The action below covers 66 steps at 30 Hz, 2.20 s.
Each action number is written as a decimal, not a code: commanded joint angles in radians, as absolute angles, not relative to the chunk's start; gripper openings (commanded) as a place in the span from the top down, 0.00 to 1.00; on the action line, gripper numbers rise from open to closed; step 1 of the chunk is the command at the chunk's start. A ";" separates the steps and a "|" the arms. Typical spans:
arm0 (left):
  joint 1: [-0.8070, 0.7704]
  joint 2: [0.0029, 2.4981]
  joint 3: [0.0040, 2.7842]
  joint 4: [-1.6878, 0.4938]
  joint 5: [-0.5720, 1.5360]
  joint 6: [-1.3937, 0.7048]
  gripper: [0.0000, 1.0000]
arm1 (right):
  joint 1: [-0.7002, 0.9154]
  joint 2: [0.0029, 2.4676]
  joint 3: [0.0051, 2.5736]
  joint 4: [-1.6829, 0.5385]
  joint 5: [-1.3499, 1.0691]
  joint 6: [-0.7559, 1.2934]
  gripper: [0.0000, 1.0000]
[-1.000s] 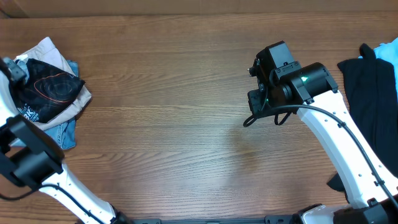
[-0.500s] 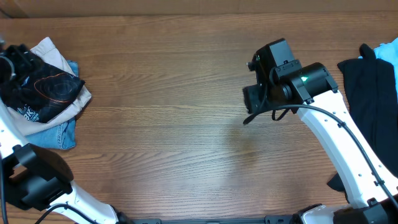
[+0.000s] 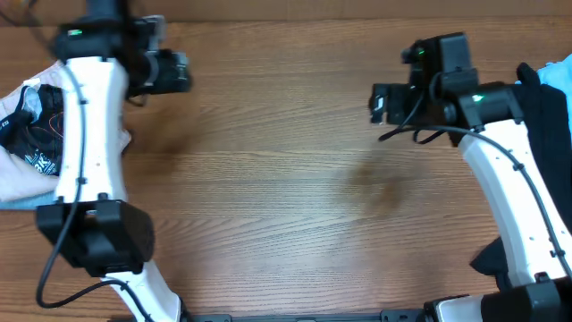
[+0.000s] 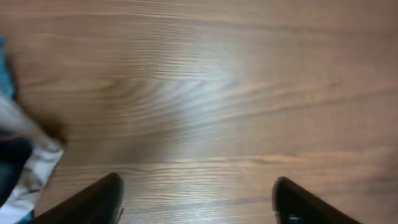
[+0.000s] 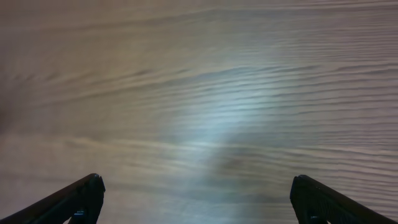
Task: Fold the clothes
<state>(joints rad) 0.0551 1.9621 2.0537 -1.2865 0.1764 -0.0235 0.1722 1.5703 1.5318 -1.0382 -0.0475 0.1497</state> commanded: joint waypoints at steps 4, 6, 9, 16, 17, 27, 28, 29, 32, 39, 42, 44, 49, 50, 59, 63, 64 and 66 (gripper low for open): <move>-0.094 1.967 2.053 -1.333 0.018 0.004 0.00 | 0.105 1.612 1.548 -1.013 -0.054 0.153 0.00; -0.112 1.967 2.053 -1.401 0.020 -0.010 0.00 | 0.105 1.614 1.547 -1.051 -0.054 0.154 0.00; -0.116 1.967 2.053 -1.505 0.019 -0.040 0.00 | 0.105 1.612 1.547 -1.110 -0.054 0.166 0.00; -0.112 1.925 2.050 -1.633 0.019 -0.079 0.00 | 0.105 1.589 1.541 -1.237 -0.054 0.241 0.00; -0.116 1.904 2.046 -1.635 0.019 -0.079 0.00 | 0.105 1.582 1.537 -1.248 -0.054 0.241 0.00; -0.126 1.477 1.811 -1.458 0.019 -0.048 0.00 | 0.112 1.245 1.327 -1.183 -0.053 0.267 0.00; -0.126 1.404 1.746 -1.417 0.019 -0.047 0.00 | 0.112 1.174 1.291 -1.159 -0.049 0.266 0.00; -0.126 1.338 1.686 -1.378 0.019 -0.043 0.00 | 0.112 1.123 1.267 -1.142 -0.044 0.266 0.00; -0.126 1.145 1.507 -1.250 0.015 -0.014 0.00 | 0.112 0.960 1.188 -1.076 0.000 0.266 0.00; -0.125 0.749 1.170 -1.005 -0.034 -0.014 0.00 | 0.112 0.697 1.059 -0.989 0.052 0.266 0.00; -0.125 0.648 1.104 -0.991 -0.033 -0.014 0.00 | 0.112 0.678 1.057 -1.015 0.052 0.266 0.00; -0.125 0.636 1.101 -1.006 -0.033 -0.014 0.00 | 0.112 0.680 1.057 -1.027 0.052 0.266 0.00; -0.125 0.641 1.101 -1.082 -0.033 -0.014 0.00 | 0.112 0.686 1.057 -1.052 0.052 0.266 0.00; -0.125 0.641 1.101 -1.100 -0.033 -0.014 0.00 | 0.112 0.686 1.057 -1.056 0.051 0.266 0.00; -0.125 0.641 1.101 -1.203 -0.033 -0.014 0.00 | 0.112 0.686 1.057 -1.057 0.052 0.266 0.00; -0.125 0.641 1.101 -1.213 -0.033 -0.014 0.00 | 0.119 0.685 1.057 -1.057 0.051 0.266 0.00; -0.125 0.641 1.101 -1.213 -0.033 -0.014 0.00 | 0.119 0.686 1.057 -1.056 0.051 0.266 0.00; -0.125 0.641 1.101 -1.212 -0.033 -0.014 0.00 | 0.118 0.678 1.050 -1.058 0.051 0.266 0.00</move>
<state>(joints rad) -0.1184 0.6415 1.1046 -1.2121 -0.0208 -0.0410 0.1123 0.6865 1.0637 -1.0622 0.0418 0.2615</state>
